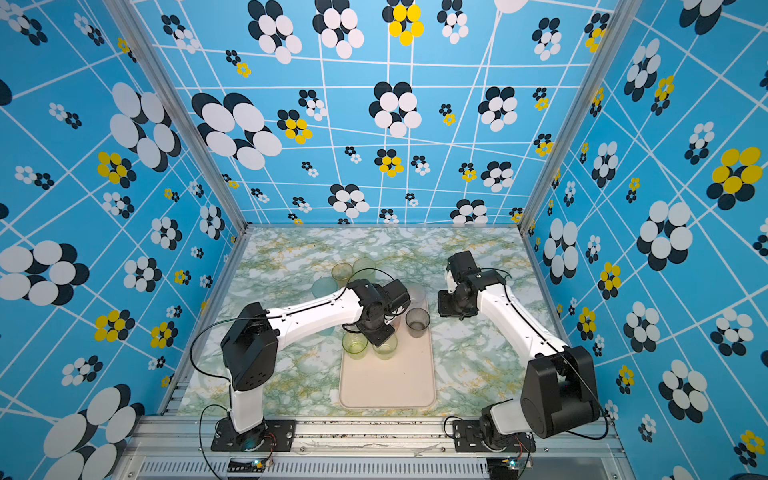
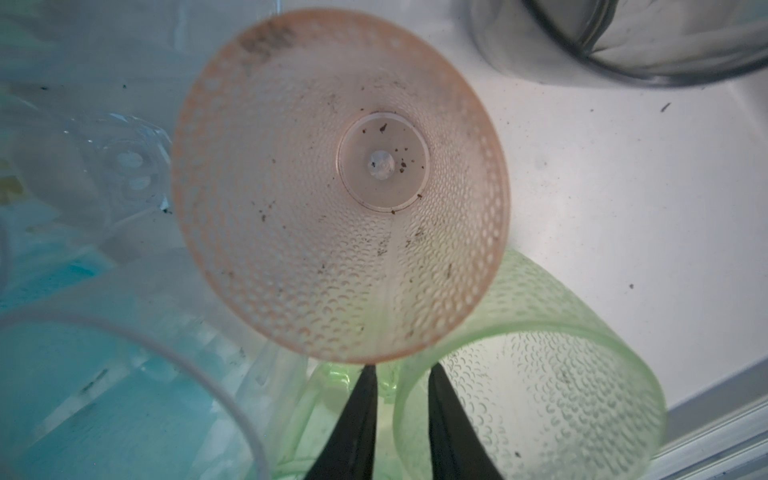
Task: Place the glasses into the tray
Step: 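Lower the frosted tumbler onto the tray and open the left gripper, then raise the left gripper toward the teal tumblers while the right gripper moves farther out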
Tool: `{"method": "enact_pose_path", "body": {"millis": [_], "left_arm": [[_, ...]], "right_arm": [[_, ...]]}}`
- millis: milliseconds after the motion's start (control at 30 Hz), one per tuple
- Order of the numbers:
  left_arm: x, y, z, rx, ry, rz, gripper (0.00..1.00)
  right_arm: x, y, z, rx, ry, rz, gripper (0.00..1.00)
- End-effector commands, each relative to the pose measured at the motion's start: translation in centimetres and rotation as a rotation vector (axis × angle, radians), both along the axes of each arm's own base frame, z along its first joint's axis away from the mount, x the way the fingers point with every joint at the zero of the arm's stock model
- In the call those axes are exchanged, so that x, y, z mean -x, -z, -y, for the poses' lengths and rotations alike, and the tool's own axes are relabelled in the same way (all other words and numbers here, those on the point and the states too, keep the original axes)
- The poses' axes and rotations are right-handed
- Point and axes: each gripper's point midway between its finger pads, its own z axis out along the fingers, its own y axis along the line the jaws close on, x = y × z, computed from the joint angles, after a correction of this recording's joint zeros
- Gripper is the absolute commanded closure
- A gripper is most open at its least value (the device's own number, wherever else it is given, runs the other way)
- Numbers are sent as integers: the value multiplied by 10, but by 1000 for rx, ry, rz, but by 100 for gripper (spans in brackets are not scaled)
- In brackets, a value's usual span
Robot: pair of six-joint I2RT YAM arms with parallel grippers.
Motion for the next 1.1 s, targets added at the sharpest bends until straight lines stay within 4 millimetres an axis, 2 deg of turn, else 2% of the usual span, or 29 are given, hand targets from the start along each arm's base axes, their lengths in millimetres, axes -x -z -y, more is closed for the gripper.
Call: {"method": "enact_pose_path", "body": {"millis": [0,233,267,400,700,800,867,933,1067], "left_arm": [[-2,-19,-2,37,-12,31,75],[-4,-34,-1,59,-10,57,75],[-4,-46,-1,83,-10,75,75],[-9,-72,-2,127,-18,134,76],[-49,-169,-13,352,-131,354,78],[-61,-198,-30,446,-196,414,78],[-71,-212,-52,499,-266,447,78],[-79,-221,-77,547,-343,471,78],[-86,-224,-126,614,-489,522,78]], "right_arm": [[8,5,5,16,23,-43,56],[8,4,4,12,23,-40,56],[9,3,4,11,23,-39,56],[10,5,5,13,26,-43,56],[9,6,5,15,34,-48,56],[7,2,4,7,38,-39,56],[6,-1,4,6,42,-34,56],[5,-3,3,4,44,-30,56],[3,-9,-3,-2,45,-19,56]]}}
